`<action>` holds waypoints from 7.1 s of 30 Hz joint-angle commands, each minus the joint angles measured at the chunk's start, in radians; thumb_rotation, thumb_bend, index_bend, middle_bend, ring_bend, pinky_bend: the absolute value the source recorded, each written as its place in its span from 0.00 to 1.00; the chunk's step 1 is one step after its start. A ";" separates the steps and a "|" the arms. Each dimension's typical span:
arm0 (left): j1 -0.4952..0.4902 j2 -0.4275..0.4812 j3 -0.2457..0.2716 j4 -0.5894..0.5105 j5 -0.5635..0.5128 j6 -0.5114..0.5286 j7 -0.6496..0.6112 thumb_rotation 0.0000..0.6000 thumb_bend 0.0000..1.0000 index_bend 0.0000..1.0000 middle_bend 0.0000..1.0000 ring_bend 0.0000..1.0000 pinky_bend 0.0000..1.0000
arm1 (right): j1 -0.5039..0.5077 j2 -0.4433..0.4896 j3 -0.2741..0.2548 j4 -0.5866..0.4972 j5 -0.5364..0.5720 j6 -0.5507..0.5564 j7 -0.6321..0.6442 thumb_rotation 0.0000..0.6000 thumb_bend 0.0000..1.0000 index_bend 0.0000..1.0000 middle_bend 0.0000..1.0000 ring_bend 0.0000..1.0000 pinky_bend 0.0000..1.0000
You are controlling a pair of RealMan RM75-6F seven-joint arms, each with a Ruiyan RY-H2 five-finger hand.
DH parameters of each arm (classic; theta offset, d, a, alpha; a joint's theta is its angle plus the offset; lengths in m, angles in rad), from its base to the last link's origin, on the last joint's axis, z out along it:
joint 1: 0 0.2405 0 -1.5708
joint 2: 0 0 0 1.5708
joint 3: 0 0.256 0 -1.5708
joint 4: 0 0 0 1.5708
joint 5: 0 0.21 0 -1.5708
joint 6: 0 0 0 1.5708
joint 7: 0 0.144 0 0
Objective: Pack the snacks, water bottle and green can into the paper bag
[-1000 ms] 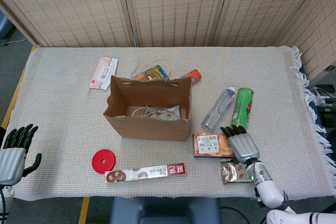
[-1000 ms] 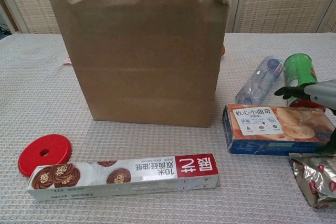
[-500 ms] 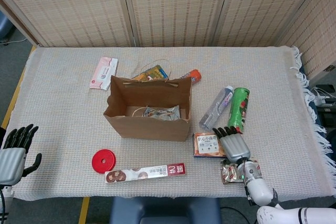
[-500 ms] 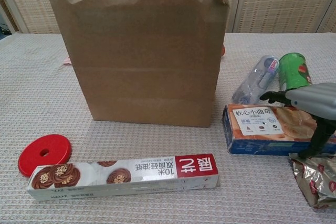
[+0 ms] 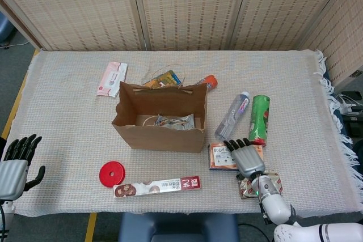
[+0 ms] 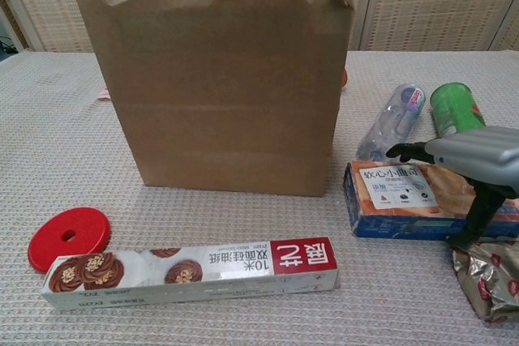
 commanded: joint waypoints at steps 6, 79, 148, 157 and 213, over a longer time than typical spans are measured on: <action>-0.001 -0.001 -0.001 0.000 -0.001 0.000 0.000 1.00 0.45 0.03 0.00 0.00 0.00 | 0.022 -0.030 0.001 0.034 0.043 0.001 -0.014 1.00 0.00 0.00 0.09 0.08 0.10; -0.002 0.003 0.002 0.010 0.005 -0.004 -0.029 1.00 0.45 0.04 0.00 0.00 0.00 | 0.545 -0.311 0.520 0.113 -0.101 0.388 0.045 1.00 0.35 0.59 0.58 0.62 0.70; 0.000 -0.004 -0.002 0.002 -0.003 0.002 0.002 1.00 0.45 0.04 0.00 0.00 0.00 | 0.153 0.177 0.137 0.092 -0.088 -0.056 0.118 1.00 0.00 0.00 0.07 0.01 0.15; -0.001 0.000 0.000 0.005 0.000 -0.002 -0.015 1.00 0.44 0.04 0.00 0.00 0.00 | 0.231 0.078 0.098 0.174 -0.004 -0.115 -0.020 1.00 0.00 0.00 0.06 0.00 0.12; -0.001 0.004 0.002 0.013 0.007 -0.002 -0.050 1.00 0.45 0.05 0.00 0.00 0.00 | 0.365 -0.165 0.028 0.444 0.209 -0.124 -0.138 1.00 0.34 0.67 0.60 0.64 0.67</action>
